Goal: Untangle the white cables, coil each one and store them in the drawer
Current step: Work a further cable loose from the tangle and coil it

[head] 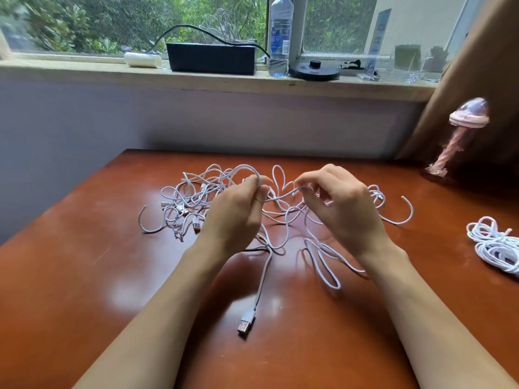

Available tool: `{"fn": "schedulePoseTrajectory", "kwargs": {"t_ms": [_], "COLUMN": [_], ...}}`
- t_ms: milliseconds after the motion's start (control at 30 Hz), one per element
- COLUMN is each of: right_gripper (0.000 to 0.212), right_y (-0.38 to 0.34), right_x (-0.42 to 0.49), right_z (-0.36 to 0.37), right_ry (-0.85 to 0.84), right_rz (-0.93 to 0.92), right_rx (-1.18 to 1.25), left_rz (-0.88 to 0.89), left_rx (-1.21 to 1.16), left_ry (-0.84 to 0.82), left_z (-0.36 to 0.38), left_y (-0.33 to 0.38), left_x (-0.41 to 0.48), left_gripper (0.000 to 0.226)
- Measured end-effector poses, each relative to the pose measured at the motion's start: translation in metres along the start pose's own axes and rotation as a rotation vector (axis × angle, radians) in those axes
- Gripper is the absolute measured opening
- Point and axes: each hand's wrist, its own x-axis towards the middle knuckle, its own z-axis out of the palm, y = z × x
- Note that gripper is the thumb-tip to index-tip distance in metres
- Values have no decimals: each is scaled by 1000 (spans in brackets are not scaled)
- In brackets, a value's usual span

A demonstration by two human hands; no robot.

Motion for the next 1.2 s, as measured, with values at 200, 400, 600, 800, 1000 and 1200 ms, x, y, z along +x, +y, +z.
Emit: {"fn": "schedulePoseTrajectory", "kwargs": {"t_ms": [200, 400, 600, 800, 1000, 1200], "right_gripper": [12, 7, 7, 10, 17, 22], "right_y": [3, -16, -8, 8, 20, 26], "right_x": [-2, 2, 4, 2, 0, -5], "right_z": [-2, -8, -17, -16, -19, -4], "right_ry": [-3, -226, -198, 1, 129, 54], "right_rz": [103, 479, 488, 214, 45, 236], "right_rx": [-84, 761, 716, 325, 32, 217], "left_rz": [-12, 8, 32, 21, 95, -122], "left_rx": [-2, -52, 20, -200, -449, -965], "left_ry": [-118, -150, -145, -304, -438, -385], "left_z": [0, -9, -6, 3, 6, 5], "left_y": [4, 5, 4, 9, 38, 48], "left_x": [-1, 0, 0, -6, -7, -6], "left_gripper": [42, 47, 42, 39, 21, 18]}}
